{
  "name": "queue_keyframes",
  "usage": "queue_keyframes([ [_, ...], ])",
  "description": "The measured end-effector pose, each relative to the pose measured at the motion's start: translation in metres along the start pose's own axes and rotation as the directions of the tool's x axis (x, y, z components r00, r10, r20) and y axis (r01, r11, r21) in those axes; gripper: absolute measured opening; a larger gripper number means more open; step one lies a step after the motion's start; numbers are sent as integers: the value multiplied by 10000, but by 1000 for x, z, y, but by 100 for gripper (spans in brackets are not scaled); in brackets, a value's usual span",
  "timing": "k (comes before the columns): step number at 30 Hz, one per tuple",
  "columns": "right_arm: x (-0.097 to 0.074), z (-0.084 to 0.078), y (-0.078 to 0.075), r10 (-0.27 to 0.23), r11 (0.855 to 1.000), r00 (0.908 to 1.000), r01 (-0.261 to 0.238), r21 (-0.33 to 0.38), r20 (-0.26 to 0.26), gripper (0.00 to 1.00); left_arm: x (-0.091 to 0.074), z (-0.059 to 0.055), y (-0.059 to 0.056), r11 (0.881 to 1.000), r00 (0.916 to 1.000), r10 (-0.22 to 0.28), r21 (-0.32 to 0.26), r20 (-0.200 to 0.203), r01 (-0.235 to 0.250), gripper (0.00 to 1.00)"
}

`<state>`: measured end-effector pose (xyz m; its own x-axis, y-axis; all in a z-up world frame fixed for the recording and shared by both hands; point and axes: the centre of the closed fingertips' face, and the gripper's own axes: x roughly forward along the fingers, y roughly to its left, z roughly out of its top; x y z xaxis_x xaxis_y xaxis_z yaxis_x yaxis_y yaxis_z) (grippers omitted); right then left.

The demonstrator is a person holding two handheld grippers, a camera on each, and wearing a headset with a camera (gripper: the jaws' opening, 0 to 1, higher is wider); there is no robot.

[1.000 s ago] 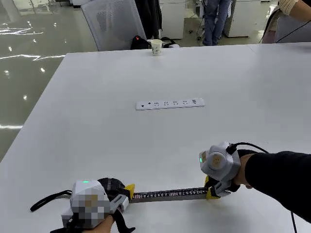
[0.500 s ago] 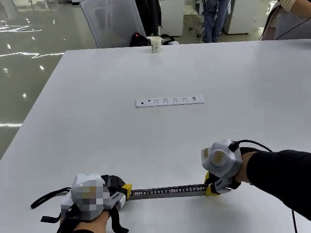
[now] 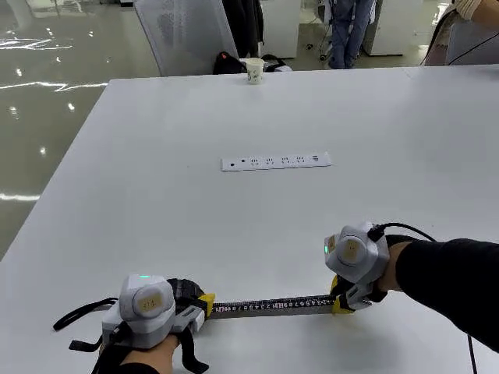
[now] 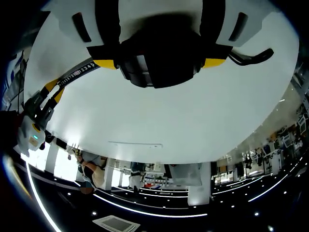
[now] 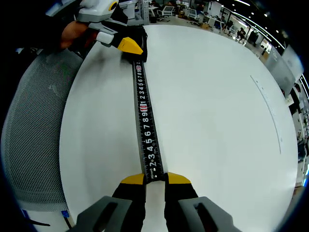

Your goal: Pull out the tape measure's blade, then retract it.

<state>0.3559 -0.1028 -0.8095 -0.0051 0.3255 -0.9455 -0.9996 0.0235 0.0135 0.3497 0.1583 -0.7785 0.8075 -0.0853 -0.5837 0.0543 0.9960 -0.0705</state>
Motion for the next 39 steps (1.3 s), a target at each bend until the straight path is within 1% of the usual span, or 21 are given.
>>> queue_keyframes([
  [7,0,1,1,-31,10000,10000,31,2,-34,11,1,1,0,10000,10000,-1,4,-13,1,62],
  [14,0,2,0,3,10000,9998,-3,-23,-205,11,2,1,1,10000,9999,-2,29,-117,3,62],
  [15,0,2,0,21,10000,9998,-22,-41,-210,11,2,2,1,9999,9999,39,126,-97,-38,62],
  [17,1,2,0,32,10000,9998,-31,23,-212,11,2,1,1,9999,9999,110,130,-79,-109,62],
  [20,1,3,1,-6,10000,9997,7,13,-236,11,1,1,1,9999,10000,57,119,-30,-56,62],
  [26,1,4,1,-10,9997,9999,13,242,-126,11,0,0,1,10000,9999,52,59,-112,-51,62],
  [30,2,5,1,-59,9997,10000,61,254,-77,11,0,0,0,10000,9998,43,53,-172,-42,62],
  [35,2,5,2,-119,9997,9998,121,192,-139,11,0,-1,-1,10000,9997,23,28,-252,-22,62],
  [39,2,6,2,-139,9995,9999,141,296,-71,11,0,-2,-1,10000,9996,9,20,-294,-8,62],
])
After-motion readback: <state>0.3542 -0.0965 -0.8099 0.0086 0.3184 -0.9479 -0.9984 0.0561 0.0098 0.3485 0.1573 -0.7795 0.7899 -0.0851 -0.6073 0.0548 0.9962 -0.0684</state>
